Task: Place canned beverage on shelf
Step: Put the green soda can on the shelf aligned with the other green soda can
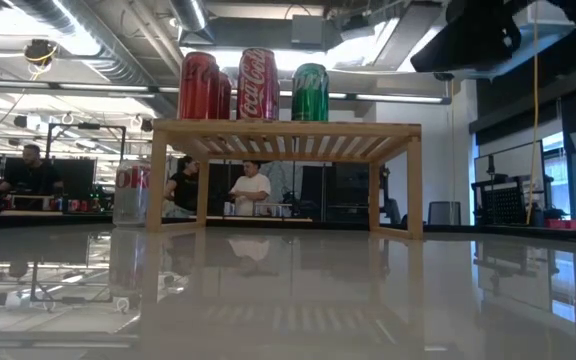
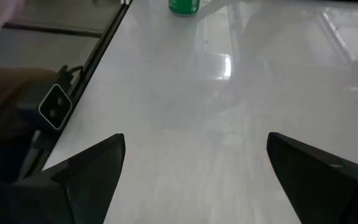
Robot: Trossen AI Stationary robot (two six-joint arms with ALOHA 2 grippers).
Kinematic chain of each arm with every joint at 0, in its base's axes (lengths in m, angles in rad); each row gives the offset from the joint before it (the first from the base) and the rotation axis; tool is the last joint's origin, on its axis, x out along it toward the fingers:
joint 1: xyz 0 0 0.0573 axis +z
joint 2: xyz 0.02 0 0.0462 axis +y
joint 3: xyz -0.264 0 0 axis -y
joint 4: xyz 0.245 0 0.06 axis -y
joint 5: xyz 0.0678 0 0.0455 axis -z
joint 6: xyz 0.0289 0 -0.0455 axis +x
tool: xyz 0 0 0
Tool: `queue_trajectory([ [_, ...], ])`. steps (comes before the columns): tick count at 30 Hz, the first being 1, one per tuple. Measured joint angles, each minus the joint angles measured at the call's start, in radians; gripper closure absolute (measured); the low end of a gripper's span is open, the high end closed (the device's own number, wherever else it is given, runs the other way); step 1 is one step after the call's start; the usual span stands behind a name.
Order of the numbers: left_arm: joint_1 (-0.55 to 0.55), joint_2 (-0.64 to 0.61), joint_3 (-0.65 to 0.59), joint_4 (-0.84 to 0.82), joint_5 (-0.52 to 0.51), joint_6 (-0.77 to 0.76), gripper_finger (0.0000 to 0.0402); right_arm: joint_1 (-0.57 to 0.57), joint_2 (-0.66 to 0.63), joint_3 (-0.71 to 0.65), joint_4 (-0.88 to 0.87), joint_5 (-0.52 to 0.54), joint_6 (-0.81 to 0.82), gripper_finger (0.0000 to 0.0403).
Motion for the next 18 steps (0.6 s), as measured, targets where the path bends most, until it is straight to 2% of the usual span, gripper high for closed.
queue_trajectory([
  [5,-0.108,0.004,-0.025,0.000,0.023,-0.235,0.0008,-0.003,0.000,-0.023,0.021,-0.012,0.028,0.0017],
  [8,-0.151,0.004,-0.065,0.003,0.032,-0.326,0.0008,-0.003,0.000,-0.023,0.028,-0.013,0.029,0.0017],
  [15,-0.181,0.007,-0.156,0.025,0.044,-0.344,0.0008,-0.003,0.000,-0.023,0.026,-0.009,0.027,0.0017],
  [18,-0.180,0.007,-0.185,0.097,0.043,-0.316,0.0008,-0.003,0.000,-0.023,0.035,-0.002,0.026,0.0017],
])
